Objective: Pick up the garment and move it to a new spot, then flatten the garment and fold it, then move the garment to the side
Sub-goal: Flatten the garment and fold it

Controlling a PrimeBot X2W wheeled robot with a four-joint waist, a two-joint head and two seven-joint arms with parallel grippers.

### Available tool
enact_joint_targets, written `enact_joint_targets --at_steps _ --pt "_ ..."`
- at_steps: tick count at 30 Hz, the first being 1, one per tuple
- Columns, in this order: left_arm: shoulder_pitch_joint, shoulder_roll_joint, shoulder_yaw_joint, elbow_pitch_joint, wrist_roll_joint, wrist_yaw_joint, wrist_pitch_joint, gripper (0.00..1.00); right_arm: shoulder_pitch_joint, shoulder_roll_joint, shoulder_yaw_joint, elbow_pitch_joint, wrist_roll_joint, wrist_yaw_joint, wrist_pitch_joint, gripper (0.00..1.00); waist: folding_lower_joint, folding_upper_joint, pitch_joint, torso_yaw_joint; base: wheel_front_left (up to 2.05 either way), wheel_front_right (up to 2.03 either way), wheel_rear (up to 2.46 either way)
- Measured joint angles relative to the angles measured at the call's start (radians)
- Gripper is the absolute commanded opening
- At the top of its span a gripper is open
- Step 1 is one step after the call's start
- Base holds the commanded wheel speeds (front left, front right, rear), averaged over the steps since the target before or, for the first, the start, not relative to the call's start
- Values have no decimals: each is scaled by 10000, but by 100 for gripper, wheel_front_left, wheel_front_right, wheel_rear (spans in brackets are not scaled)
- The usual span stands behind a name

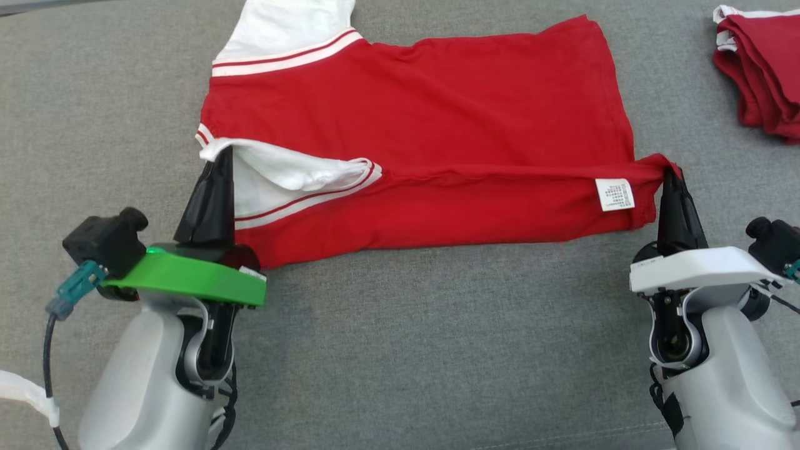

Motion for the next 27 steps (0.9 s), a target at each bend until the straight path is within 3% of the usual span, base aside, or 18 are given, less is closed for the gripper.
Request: enact_joint_targets --at_steps 5,6,7,8,9,19,27 --pt "-663 -222 288 1122 29 -38 -228 0 -451 0 174 543 -132 0 0 0 0 0 331 -131 0 0 0" --pt "-745 -272 359 1312 79 -38 -244 0 -513 6 224 579 -138 0 0 10 0 0 374 -154 0 0 0" --pt "-798 -318 430 1425 132 -40 -288 44 -567 4 272 583 -161 0 -2 86 0 0 400 -171 0 0 0" --pt "-848 -380 533 1519 146 -56 -316 95 -626 6 301 545 -199 0 0 100 0 0 422 -189 0 0 0" --pt "-876 -435 606 1578 203 -90 -328 100 -655 6 295 454 -203 0 0 100 0 0 426 -197 0 0 0" --pt "-12 -949 1509 481 610 -435 -374 100 45 -8 -359 -1091 -974 0 -2 100 0 1 -41 -90 0 0 0" --pt "1703 -587 1613 416 353 -301 224 100 1220 2 142 -1283 -2209 0 -2 100 0 0 -822 -11 0 0 0"
